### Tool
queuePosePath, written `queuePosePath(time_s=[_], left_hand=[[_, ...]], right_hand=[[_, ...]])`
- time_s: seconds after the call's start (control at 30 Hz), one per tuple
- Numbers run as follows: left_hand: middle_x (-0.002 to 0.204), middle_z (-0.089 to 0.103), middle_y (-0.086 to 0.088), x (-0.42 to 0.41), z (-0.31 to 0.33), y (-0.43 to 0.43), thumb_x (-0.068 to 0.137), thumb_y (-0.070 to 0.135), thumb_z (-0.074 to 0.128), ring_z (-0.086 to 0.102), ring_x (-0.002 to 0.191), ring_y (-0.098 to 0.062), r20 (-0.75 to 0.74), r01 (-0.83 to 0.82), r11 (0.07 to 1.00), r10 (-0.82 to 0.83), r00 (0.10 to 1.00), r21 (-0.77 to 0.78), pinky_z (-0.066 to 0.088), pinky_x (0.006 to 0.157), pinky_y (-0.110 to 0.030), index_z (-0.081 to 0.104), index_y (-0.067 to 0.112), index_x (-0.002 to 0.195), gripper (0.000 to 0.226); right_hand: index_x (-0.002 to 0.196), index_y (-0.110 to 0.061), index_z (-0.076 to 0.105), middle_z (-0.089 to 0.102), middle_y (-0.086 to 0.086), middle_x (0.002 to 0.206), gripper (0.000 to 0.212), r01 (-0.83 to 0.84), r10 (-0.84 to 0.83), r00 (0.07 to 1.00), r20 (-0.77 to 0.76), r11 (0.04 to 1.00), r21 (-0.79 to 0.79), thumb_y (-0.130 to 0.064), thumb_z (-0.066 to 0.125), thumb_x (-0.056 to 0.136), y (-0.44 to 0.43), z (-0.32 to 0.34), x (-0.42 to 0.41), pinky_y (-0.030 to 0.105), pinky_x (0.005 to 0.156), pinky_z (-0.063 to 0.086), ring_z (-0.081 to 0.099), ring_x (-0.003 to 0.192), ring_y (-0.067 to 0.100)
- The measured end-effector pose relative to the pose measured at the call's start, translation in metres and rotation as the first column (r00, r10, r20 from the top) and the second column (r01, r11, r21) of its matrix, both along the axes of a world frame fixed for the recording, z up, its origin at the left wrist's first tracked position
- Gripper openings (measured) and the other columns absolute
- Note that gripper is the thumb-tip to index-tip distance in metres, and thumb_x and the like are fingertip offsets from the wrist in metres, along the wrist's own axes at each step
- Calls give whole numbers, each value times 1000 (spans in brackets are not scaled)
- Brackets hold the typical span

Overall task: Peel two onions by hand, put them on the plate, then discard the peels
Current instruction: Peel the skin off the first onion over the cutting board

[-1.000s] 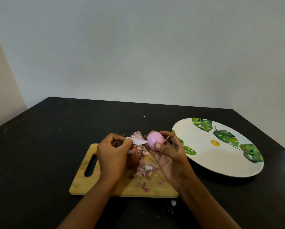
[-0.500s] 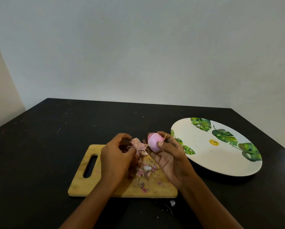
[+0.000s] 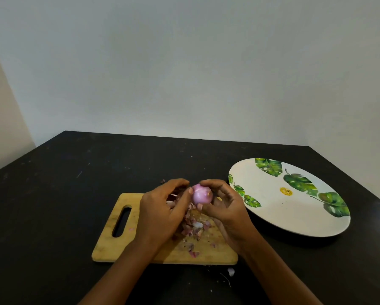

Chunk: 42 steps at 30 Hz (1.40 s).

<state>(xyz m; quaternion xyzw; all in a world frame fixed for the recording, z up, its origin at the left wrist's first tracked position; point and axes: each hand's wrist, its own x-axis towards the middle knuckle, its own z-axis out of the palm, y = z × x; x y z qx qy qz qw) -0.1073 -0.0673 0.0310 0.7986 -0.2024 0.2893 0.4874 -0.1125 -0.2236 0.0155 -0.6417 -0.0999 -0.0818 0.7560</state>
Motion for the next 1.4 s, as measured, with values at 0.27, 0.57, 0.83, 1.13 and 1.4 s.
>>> queuePosePath(time_s=[0.27, 0.57, 0.83, 1.13, 1.4], left_hand=[[83, 65, 18, 2, -2, 5, 79, 38, 61, 59, 74, 16, 19, 48, 989, -51, 999, 140, 46, 68, -1, 71, 19, 99, 30], [73, 70, 6, 0, 0, 7, 78, 39, 53, 62, 73, -2, 25, 49, 980, -55, 998, 193, 48, 64, -4, 73, 14, 89, 34], [74, 66, 15, 3, 3, 12, 75, 46, 52, 63, 79, 2, -65, 127, 981, -118, 991, 149, 51, 65, -10, 73, 18, 89, 37], [62, 66, 7, 2, 1, 8, 73, 41, 59, 59, 52, -3, 36, -29, 973, 22, 999, 230, 50, 48, -15, 70, 16, 77, 27], [63, 64, 11, 0, -1, 6, 71, 15, 75, 59, 55, -2, -37, -79, 987, 86, 996, 141, 52, 59, -17, 68, 18, 73, 8]], right_hand=[[103, -14, 65, 71, -3, 103, 39, 17, 0, 990, 143, 993, -113, 3, 75, 69, -2, -1, 0, 21, 84, 53, 65, 105, 15], [105, -17, 65, 68, 4, 111, 44, 14, 26, 982, 186, 978, -206, 6, 78, 69, -4, -1, 1, 22, 84, 54, 66, 106, 15], [104, -13, 65, 66, 6, 110, 46, 2, 46, 978, 203, 972, -233, 13, 77, 69, -5, 0, 0, 22, 83, 54, 66, 105, 14], [108, -10, 66, 65, 5, 112, 43, 13, 54, 968, 246, 965, -262, 3, 77, 69, -1, -3, 0, 32, 88, 55, 65, 107, 20], [108, -7, 67, 67, 3, 110, 45, -11, 57, 977, 203, 975, -221, 7, 79, 67, -2, -3, -2, 32, 88, 55, 65, 107, 20]])
